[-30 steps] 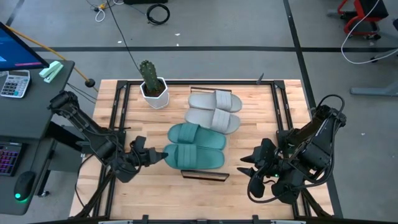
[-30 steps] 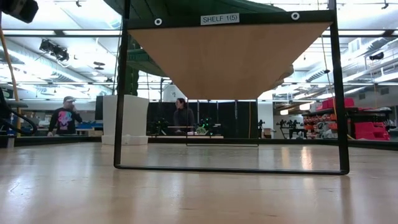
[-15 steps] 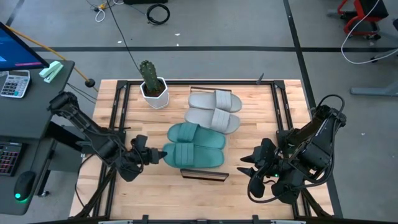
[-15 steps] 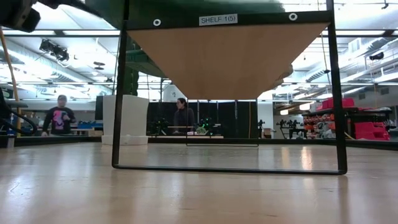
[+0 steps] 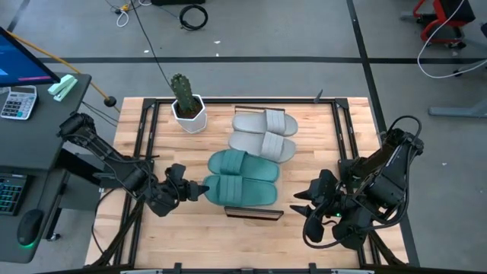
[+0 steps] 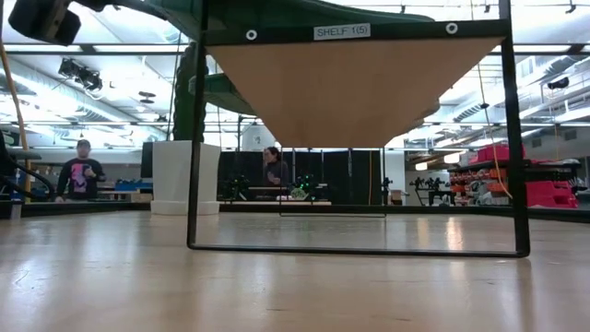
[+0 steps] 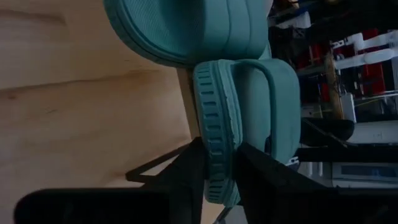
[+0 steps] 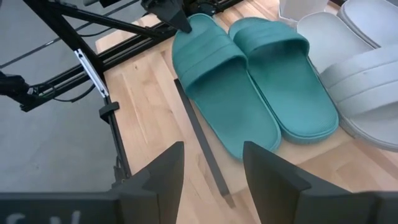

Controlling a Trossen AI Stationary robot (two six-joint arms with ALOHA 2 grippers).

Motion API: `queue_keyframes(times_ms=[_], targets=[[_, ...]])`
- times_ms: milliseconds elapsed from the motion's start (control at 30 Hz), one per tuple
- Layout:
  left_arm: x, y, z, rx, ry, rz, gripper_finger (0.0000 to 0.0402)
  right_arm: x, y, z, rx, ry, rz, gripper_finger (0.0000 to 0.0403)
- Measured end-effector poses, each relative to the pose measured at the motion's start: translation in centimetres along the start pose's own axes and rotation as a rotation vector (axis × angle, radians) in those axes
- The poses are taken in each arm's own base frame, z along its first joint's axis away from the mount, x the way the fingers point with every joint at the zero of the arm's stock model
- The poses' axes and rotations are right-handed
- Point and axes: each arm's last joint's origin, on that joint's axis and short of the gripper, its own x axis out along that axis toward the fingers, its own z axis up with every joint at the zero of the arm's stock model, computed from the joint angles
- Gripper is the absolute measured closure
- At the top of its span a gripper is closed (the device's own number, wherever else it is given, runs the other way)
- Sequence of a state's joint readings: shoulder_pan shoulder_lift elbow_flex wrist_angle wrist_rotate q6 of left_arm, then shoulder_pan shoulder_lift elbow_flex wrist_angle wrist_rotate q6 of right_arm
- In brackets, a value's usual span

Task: Pick and place slides into the shelf
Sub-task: Put the green slipper onto the shelf

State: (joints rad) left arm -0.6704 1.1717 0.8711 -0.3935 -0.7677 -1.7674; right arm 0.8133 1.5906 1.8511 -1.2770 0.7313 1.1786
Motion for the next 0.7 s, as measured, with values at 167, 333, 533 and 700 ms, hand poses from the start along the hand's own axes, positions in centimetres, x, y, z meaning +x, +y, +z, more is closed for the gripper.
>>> queue_keyframes(times_ms=[167, 333, 533, 700], targets=[[-0.2, -0.1, -0.3, -0.001, 0.02, -0.01, 0.0301, 0.0, 0.0, 0.0, 0.003, -0.002, 0.003, 0.0231], [-0.3, -0.1, -0.4, 0.015, 0.031, -0.012, 0.0284, 0.0, 0.1, 0.0, 0.008, -0.004, 0.009, 0.0231], [-0.2, 0.1, -0.3, 0.041, 0.027, 0.006, 0.0247, 0.0, 0.2, 0.1, 0.012, -0.006, 0.014, 0.0231], [-0.3, 0.9, -0.1, 0.105, 0.02, 0.073, 0.0217, 0.0, 0.2, 0.1, 0.012, -0.006, 0.015, 0.0231]])
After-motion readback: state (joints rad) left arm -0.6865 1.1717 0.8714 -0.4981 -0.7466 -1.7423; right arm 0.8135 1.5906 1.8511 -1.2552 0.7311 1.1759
